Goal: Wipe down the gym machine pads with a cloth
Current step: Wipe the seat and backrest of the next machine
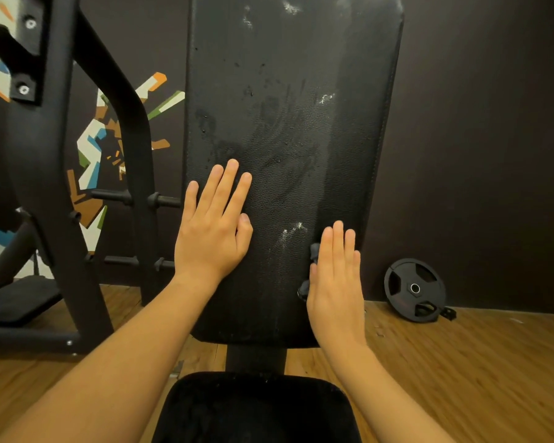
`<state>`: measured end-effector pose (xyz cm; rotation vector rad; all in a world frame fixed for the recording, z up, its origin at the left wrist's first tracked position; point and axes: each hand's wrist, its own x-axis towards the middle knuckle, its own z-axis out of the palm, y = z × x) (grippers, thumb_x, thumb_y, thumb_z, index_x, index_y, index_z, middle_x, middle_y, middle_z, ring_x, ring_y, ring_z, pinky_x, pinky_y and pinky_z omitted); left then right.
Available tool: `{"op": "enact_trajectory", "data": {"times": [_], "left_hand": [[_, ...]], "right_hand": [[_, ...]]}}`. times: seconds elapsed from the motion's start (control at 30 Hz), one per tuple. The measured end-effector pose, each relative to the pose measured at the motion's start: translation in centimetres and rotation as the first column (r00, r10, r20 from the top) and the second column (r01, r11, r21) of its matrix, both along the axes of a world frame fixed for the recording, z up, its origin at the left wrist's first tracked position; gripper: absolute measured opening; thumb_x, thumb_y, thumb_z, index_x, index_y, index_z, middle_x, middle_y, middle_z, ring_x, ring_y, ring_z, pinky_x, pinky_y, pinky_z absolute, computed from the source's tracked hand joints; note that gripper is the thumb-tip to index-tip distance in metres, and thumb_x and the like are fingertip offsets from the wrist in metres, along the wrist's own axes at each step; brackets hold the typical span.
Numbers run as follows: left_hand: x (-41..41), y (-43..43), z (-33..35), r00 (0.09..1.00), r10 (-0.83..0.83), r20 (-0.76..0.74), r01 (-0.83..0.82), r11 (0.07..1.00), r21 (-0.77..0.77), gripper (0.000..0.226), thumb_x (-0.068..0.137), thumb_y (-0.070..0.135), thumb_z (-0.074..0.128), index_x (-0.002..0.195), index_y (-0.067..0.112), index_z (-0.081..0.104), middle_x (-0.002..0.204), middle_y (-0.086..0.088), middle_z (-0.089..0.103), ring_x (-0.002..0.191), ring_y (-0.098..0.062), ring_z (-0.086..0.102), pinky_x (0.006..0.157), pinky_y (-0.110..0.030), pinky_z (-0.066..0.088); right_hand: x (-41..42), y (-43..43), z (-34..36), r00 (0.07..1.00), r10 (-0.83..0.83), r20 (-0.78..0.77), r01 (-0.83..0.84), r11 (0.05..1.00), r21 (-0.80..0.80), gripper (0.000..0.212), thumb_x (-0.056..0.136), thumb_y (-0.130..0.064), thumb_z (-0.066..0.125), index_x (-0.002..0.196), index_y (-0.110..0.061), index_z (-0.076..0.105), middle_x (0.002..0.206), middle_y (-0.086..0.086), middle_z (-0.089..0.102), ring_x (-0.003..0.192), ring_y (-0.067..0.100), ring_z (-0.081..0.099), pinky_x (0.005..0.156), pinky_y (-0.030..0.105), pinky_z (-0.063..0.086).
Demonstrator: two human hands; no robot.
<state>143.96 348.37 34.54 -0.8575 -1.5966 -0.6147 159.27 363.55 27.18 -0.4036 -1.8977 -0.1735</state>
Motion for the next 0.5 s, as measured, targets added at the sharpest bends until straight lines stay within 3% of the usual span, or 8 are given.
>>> {"op": "enact_trajectory", "data": {"times": [0.07,0.27,0.4,0.5], "left_hand": [[0.0,0.0,0.0,1.000,0.002,-0.006,-0.002,1.000,0.002,0.061,0.102,0.029,0.039,0.160,0.017,0.028,0.169,-0.006,0.017,0.157,-0.022,0.009,0.127,-0.046,0.006],[0.0,0.0,0.0,1.000,-0.006,0.005,0.006,1.000,0.005,0.060,0.102,0.029,0.040,0.160,0.018,0.029,0.169,-0.005,0.017,0.157,-0.021,0.007,0.127,-0.046,0.006],[-0.1,0.0,0.0,1.000,-0.001,0.007,0.001,1.000,-0.004,0.060,0.102,0.029,0.040,0.160,0.018,0.029,0.169,-0.005,0.016,0.157,-0.021,0.007,0.127,-0.045,0.005],[-0.1,0.0,0.0,1.000,0.003,0.010,-0.003,1.000,-0.005,0.060,0.102,0.030,0.040,0.160,0.018,0.028,0.170,-0.005,0.016,0.157,-0.021,0.007,0.127,-0.046,0.005]], "right_hand": [[0.4,0.2,-0.9,0.999,0.021,0.026,-0.021,1.000,0.002,0.070,0.108,-0.008,0.043,0.161,-0.015,-0.003,0.171,0.008,0.001,0.159,0.024,-0.003,0.126,0.049,0.018],[-0.3,0.3,1.4,0.998,0.059,-0.037,-0.060,0.997,-0.038,0.062,0.112,-0.018,0.031,0.160,-0.019,-0.008,0.171,0.005,-0.003,0.159,0.021,-0.006,0.128,0.035,-0.003],[0.1,0.3,-1.3,0.994,0.104,-0.035,-0.105,0.994,-0.039,0.062,0.112,-0.026,0.026,0.162,-0.023,-0.011,0.171,-0.002,-0.009,0.159,0.020,-0.005,0.128,0.034,-0.003],[0.3,0.6,-2.5,0.998,0.064,-0.002,-0.064,0.998,-0.026,0.061,0.111,-0.028,0.027,0.163,-0.019,-0.003,0.172,0.003,-0.001,0.159,0.019,-0.004,0.128,0.033,-0.003]]}}
